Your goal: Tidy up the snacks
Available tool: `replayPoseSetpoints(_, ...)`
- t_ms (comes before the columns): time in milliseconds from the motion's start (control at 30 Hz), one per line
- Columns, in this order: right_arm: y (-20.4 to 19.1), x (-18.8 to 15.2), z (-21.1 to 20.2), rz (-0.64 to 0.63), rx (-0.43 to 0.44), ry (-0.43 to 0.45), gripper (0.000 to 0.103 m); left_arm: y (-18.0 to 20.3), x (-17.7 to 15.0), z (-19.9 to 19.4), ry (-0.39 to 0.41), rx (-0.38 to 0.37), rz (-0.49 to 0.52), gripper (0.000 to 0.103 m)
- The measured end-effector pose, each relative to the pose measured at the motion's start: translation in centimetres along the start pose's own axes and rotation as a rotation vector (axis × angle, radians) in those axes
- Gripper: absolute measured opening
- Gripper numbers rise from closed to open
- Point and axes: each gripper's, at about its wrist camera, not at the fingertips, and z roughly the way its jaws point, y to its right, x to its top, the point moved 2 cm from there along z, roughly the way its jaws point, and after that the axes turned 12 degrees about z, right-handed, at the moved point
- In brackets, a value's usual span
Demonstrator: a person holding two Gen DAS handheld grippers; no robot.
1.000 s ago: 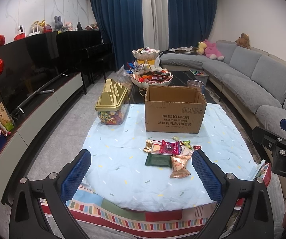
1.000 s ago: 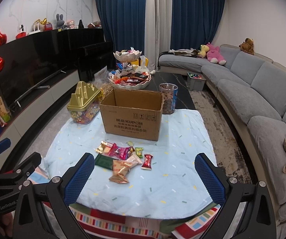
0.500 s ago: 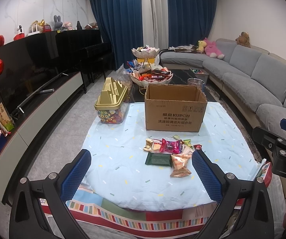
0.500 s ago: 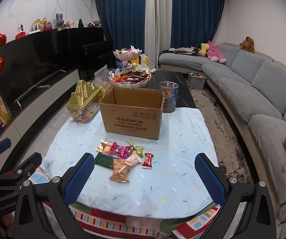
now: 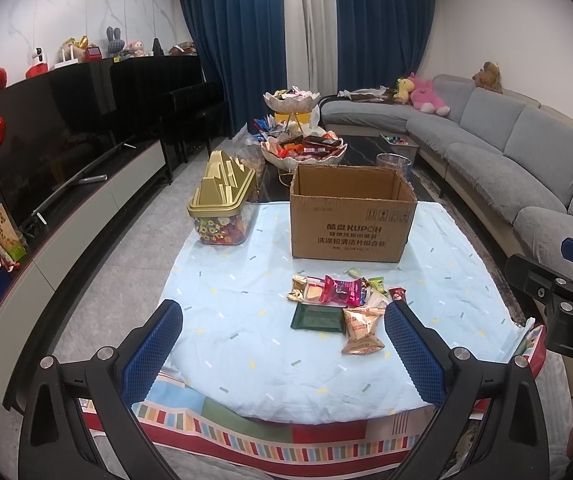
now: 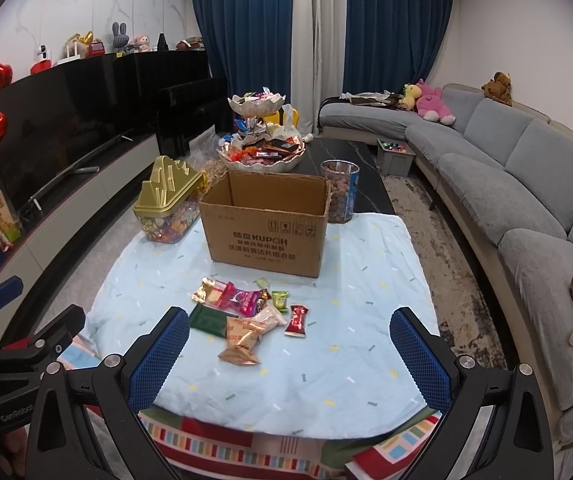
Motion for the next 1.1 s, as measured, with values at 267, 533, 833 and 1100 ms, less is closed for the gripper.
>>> replayPoseSetpoints(267, 0.1, -0.4, 1.2, -0.005, 0.002, -0.019, 0.102, 0.1, -0.4, 0.5, -0.003, 0.002, 0.002, 0.103)
replayPoseSetpoints(533, -0.6, -0.9, 4.0, -0.031, 0.015, -0.055, 0.102, 0.3, -1.9, 3.4, -0.028, 0.002, 0.023, 0.103)
replayPoseSetpoints(833, -1.5, -1.7, 7.8, -0.061, 0.008, -0.123, 0.102, 0.5, -2.3, 7.9, -0.091, -0.039, 0.06, 0.103)
replayPoseSetpoints(1100, -1.5, -2.4, 11.0, -0.061, -0.001, -0.18, 0.102, 1.0, -2.4, 11.2, -0.12, -0.055, 0.075, 0.103)
